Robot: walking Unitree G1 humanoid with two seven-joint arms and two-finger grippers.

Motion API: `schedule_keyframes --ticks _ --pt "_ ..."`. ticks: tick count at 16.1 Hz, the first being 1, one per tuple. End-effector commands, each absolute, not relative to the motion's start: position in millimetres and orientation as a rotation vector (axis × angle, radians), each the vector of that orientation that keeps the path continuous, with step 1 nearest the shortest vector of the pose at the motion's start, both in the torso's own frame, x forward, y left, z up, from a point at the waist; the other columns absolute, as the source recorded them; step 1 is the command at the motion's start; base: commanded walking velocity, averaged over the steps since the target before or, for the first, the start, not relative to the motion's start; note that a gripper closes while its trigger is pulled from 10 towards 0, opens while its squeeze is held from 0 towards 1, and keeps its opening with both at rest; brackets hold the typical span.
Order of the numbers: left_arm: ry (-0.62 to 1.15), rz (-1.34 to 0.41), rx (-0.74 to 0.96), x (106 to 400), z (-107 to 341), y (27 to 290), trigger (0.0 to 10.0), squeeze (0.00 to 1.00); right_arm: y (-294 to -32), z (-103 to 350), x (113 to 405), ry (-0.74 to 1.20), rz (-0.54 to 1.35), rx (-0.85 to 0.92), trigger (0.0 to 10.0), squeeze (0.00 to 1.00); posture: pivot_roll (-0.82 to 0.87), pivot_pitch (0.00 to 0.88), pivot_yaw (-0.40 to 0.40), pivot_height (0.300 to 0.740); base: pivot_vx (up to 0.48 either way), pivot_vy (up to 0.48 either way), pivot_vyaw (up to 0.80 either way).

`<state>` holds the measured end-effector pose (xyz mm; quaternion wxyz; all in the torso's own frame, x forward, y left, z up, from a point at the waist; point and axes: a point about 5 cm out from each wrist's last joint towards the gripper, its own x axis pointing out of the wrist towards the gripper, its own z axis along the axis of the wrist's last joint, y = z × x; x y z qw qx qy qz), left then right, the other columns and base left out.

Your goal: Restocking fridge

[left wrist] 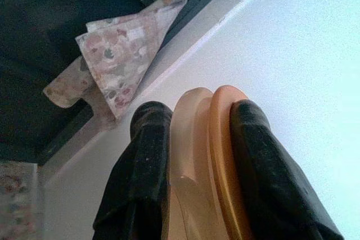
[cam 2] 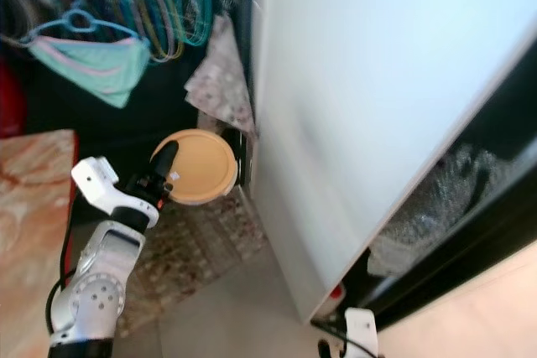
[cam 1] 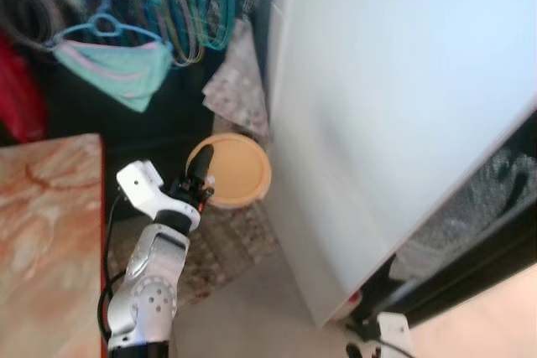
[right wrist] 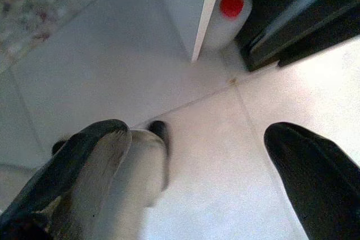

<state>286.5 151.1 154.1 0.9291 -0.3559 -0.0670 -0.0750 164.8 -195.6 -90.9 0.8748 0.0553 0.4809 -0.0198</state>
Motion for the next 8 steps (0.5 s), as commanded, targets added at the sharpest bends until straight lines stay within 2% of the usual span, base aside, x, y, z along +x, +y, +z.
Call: schedule_keyframes --ticks 1,2,4,8 --pt "-0.128 -0.162 -0.725 288 154 144 10.0 0.00 -203 -92 160 1.019 -0.059 0.099 10.0 0.00 -0.10 0.080 -0.039 0.740 0.000 0.000 -0.44" --pt "-0.065 -0.105 -0.671 292 141 150 10.0 0.00 -203 -92 160 1.013 -0.066 0.102 10.0 0.00 -0.10 0.078 -0.034 0.740 0.000 0.000 0.00" --pt "0.010 -0.111 -0.600 297 123 155 10.0 0.00 -202 -92 161 1.006 -0.069 0.108 10.0 0.00 -0.10 0.075 -0.026 0.740 0.000 0.000 0.00" --pt "0.147 -0.052 -0.553 300 87 171 10.0 0.00 -200 -92 161 0.997 -0.080 0.126 10.0 0.00 -0.10 0.072 -0.012 0.740 0.000 0.000 0.00"
